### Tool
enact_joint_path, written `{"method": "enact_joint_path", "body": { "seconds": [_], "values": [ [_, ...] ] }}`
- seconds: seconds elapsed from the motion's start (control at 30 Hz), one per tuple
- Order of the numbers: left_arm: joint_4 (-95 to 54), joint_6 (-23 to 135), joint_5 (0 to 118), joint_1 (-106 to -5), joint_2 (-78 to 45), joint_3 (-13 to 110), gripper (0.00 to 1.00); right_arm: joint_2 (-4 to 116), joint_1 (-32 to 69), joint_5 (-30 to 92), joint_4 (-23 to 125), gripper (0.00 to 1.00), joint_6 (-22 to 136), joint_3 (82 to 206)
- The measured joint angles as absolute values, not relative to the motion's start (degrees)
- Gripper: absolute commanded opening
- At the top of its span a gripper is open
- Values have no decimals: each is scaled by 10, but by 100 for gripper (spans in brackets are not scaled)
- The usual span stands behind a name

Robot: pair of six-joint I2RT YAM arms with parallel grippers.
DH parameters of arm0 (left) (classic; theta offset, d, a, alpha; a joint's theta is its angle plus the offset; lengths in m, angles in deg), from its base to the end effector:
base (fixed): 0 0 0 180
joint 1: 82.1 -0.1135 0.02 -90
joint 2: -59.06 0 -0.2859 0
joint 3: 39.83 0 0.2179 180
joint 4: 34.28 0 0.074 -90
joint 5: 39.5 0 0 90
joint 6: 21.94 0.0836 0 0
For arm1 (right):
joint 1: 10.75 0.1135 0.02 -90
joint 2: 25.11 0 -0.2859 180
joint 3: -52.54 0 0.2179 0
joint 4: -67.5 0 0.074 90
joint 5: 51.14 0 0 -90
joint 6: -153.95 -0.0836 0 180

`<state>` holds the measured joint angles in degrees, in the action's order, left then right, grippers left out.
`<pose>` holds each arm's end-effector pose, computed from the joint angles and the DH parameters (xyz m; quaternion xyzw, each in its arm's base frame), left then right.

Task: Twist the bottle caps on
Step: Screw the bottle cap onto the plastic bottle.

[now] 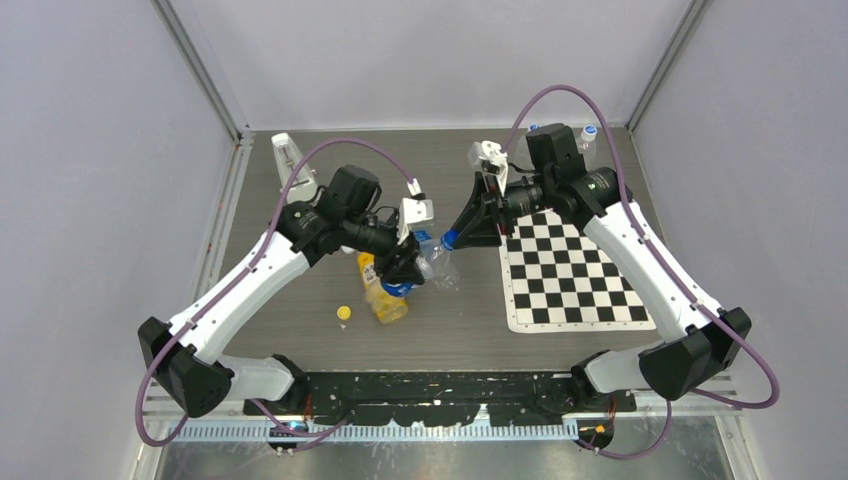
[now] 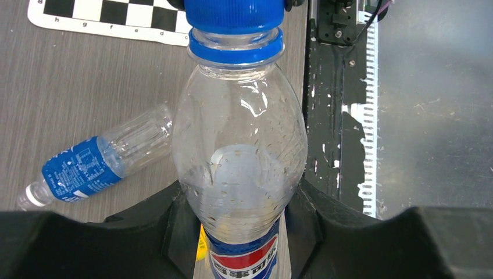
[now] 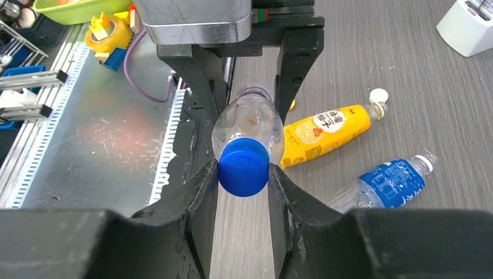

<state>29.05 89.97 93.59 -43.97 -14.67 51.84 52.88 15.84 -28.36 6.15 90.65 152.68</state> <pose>0.1551 -0.1944 0.3589 0.5512 0.6754 -0.3862 0.3016 0.1844 0.1785 0.4081 -0.5496 0.5659 0.4997 0.3577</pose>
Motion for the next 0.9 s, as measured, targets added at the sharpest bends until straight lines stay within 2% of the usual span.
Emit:
{"method": "enact_joint_path", "body": {
  "seconds": [0.17,0.33,0.6,0.9],
  "values": [
    [275,894,892,-431,-139,512,0,537,166,-246,47,3,904,1542],
    [178,872,805,-411,-82,436,0,537,177,-192,72,1,827,1538],
    [68,861,643,-367,-39,349,0,535,180,-110,173,1,605,1483],
    [4,933,421,-278,-40,314,0,512,187,4,191,1,362,1446]
  ]
}}
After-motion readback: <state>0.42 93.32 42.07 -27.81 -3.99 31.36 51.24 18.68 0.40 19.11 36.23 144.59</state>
